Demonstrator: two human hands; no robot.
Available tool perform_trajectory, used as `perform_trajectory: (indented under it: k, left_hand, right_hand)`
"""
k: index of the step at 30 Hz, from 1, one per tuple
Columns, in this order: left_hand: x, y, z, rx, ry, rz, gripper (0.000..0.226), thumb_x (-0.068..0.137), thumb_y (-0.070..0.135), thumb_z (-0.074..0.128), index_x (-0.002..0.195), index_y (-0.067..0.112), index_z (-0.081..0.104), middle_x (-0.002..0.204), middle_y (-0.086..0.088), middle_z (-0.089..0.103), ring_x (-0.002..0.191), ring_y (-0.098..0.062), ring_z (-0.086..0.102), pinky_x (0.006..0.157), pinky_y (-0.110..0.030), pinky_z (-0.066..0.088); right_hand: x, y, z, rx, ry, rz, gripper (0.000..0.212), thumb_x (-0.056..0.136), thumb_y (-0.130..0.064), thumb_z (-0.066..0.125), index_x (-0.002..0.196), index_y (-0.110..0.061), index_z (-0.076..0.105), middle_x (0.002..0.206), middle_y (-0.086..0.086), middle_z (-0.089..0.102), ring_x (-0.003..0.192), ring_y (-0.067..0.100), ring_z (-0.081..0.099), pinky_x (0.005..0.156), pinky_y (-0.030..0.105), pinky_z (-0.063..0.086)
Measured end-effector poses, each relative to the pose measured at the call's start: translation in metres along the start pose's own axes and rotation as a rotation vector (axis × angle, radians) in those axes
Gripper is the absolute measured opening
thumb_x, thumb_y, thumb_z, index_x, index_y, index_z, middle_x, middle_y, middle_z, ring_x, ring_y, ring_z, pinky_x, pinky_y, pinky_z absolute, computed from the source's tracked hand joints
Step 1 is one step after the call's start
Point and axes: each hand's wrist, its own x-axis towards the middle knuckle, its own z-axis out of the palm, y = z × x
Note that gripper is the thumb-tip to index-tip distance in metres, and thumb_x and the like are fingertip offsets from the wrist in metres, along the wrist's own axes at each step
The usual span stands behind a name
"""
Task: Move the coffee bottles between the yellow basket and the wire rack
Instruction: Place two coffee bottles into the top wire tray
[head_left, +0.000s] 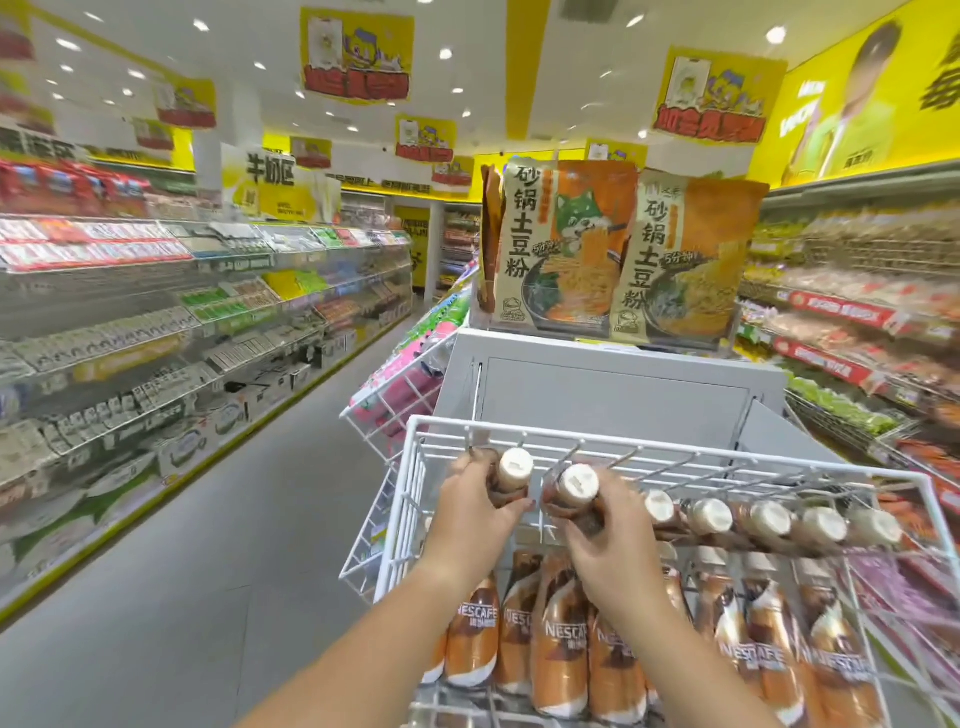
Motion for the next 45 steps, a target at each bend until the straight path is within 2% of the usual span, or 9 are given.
perform_trajectory:
  k: [4, 8, 13, 19, 22, 29, 38, 42, 45]
  left_hand:
    - [0.005, -0.009, 0.010, 0.026, -0.002, 0.006, 0.041, 0.078, 0.020, 0.086, 0.103, 0.034, 0.057, 0.103, 0.024, 0.051, 0.091, -0.002, 0.064, 0.086, -0.019, 0.053]
    - [0.005, -0.020, 0.021, -0.104, 0.007, -0.083, 0.046, 0.079, 0.016, 0.084, 0.105, 0.037, 0.053, 0.110, 0.017, 0.056, 0.100, -0.007, 0.067, 0.092, -0.022, 0.054]
    - [0.005, -0.026, 0.027, -0.070, -0.018, -0.130, 0.058, 0.085, 0.023, 0.078, 0.135, 0.024, 0.050, 0.135, 0.001, 0.047, 0.126, -0.016, 0.054, 0.110, -0.037, 0.045]
    - [-0.002, -0.027, 0.023, 0.012, -0.120, -0.083, 0.055, 0.085, 0.012, 0.073, 0.102, 0.054, 0.042, 0.127, 0.012, 0.039, 0.113, -0.005, 0.055, 0.098, -0.008, 0.040]
    - [-0.001, -0.028, 0.022, 0.107, -0.169, -0.028, 0.053, 0.086, 0.009, 0.069, 0.109, 0.051, 0.045, 0.118, 0.019, 0.031, 0.108, 0.006, 0.038, 0.082, 0.013, 0.023]
    - [0.000, -0.024, 0.020, 0.151, -0.184, -0.026, 0.050, 0.088, 0.013, 0.068, 0.132, 0.030, 0.051, 0.124, 0.009, 0.034, 0.116, -0.005, 0.040, 0.102, -0.012, 0.032]
    - [-0.001, -0.028, 0.021, 0.158, -0.203, -0.037, 0.063, 0.079, 0.012, 0.072, 0.127, 0.044, 0.045, 0.117, 0.011, 0.035, 0.112, -0.011, 0.050, 0.101, -0.025, 0.045]
    - [-0.004, -0.032, 0.022, 0.292, -0.268, -0.019, 0.065, 0.076, 0.025, 0.072, 0.129, 0.046, 0.042, 0.116, 0.009, 0.032, 0.106, -0.011, 0.041, 0.094, -0.023, 0.036]
    - [-0.004, -0.032, 0.020, 0.287, -0.269, -0.013, 0.064, 0.077, 0.025, 0.071, 0.134, 0.040, 0.044, 0.120, 0.007, 0.032, 0.111, -0.011, 0.040, 0.097, -0.021, 0.032]
  right_hand:
    - [-0.004, 0.003, 0.013, 0.037, 0.003, 0.113, 0.054, 0.080, 0.003, 0.077, 0.123, -0.023, 0.057, 0.112, -0.018, 0.051, 0.103, -0.024, 0.046, 0.079, -0.003, 0.037]
    - [0.001, 0.007, 0.022, 0.071, 0.000, 0.223, 0.050, 0.082, -0.002, 0.077, 0.105, -0.041, 0.055, 0.101, -0.022, 0.059, 0.094, -0.011, 0.057, 0.074, 0.008, 0.041]
    - [0.007, 0.008, 0.026, 0.017, -0.010, 0.258, 0.054, 0.082, -0.005, 0.075, 0.131, -0.020, 0.057, 0.119, -0.008, 0.061, 0.110, 0.012, 0.058, 0.097, 0.032, 0.049]
    - [0.007, 0.008, 0.023, 0.058, -0.017, 0.295, 0.045, 0.082, -0.004, 0.071, 0.120, -0.024, 0.059, 0.107, -0.007, 0.063, 0.101, 0.016, 0.062, 0.074, 0.016, 0.044]
    - [0.008, 0.006, 0.023, 0.092, -0.019, 0.335, 0.056, 0.083, -0.006, 0.072, 0.134, -0.019, 0.052, 0.121, 0.001, 0.064, 0.113, 0.023, 0.060, 0.095, 0.036, 0.052]
    - [0.004, 0.006, 0.028, 0.122, 0.015, 0.350, 0.076, 0.086, -0.008, 0.070, 0.151, -0.022, 0.033, 0.140, 0.006, 0.053, 0.119, 0.028, 0.058, 0.101, 0.044, 0.050]
    - [-0.004, 0.009, 0.023, 0.143, 0.045, 0.302, 0.075, 0.085, -0.003, 0.069, 0.148, -0.025, 0.035, 0.136, -0.009, 0.049, 0.110, 0.002, 0.045, 0.075, -0.005, 0.034]
    - [-0.007, 0.010, 0.020, 0.144, 0.065, 0.280, 0.073, 0.086, -0.003, 0.068, 0.147, -0.025, 0.035, 0.131, -0.015, 0.046, 0.108, -0.009, 0.038, 0.075, -0.009, 0.029]
    - [-0.008, 0.008, 0.018, 0.144, 0.054, 0.270, 0.072, 0.085, -0.003, 0.067, 0.146, -0.025, 0.035, 0.135, -0.013, 0.046, 0.121, 0.003, 0.042, 0.087, 0.001, 0.030]
